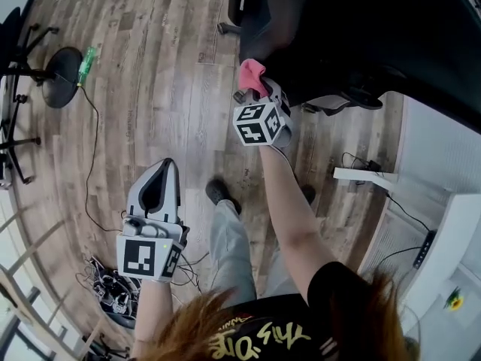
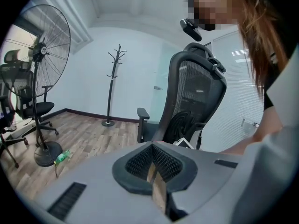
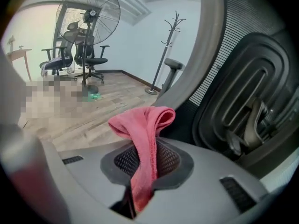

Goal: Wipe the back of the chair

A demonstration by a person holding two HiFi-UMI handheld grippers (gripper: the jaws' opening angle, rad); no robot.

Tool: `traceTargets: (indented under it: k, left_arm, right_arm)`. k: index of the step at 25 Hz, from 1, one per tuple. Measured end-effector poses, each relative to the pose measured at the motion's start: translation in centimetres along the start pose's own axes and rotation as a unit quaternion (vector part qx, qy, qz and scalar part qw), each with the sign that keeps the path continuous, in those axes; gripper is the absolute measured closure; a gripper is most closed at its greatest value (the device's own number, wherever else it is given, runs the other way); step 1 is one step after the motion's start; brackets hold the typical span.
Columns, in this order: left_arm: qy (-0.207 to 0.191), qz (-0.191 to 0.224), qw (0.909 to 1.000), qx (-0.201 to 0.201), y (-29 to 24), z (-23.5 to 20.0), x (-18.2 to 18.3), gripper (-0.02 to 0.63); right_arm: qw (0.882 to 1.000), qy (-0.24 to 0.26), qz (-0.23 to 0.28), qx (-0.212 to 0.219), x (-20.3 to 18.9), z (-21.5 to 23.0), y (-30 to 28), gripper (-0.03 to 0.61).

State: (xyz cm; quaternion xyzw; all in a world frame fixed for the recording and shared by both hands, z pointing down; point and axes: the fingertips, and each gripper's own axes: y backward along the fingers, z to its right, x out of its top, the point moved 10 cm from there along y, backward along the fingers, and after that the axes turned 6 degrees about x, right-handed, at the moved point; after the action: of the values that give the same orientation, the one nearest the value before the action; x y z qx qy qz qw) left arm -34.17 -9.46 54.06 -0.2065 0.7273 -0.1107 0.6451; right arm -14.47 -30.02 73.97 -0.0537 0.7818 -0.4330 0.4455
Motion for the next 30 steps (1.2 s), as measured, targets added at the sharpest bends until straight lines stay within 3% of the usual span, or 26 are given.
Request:
traceTargets:
  k: [13, 22, 26, 30]
  left_arm:
    - [-0.009, -0.002, 1.0000, -0.001, -0.1, 1.5, -0.6, 0.620]
    - [-0.019, 0.010, 0.9995, -0.021, -3.5, 2.7, 0.5, 0.621]
    - [-0.010, 0.002, 0.9998, -0.017, -3.5, 2.6, 0.0, 0.621]
    - [-0.006, 0.000, 0.9998, -0.017, -3.5, 3.3, 0.1, 0.620]
  right_arm:
    - [0.990, -0.141, -0.019, -0.011, -3.7, 0.7, -0.2, 0.517]
    - [0.961, -0.273, -0.015, -0.040, -6.9, 3.0, 0.7, 0.517]
    - [0.963, -0.266, -0.005, -0.042, -7.8, 3.7, 0.8, 0.517]
    - [0.969, -0.247, 0.003, -0.018, -7.7, 3.3, 2.5, 0.517]
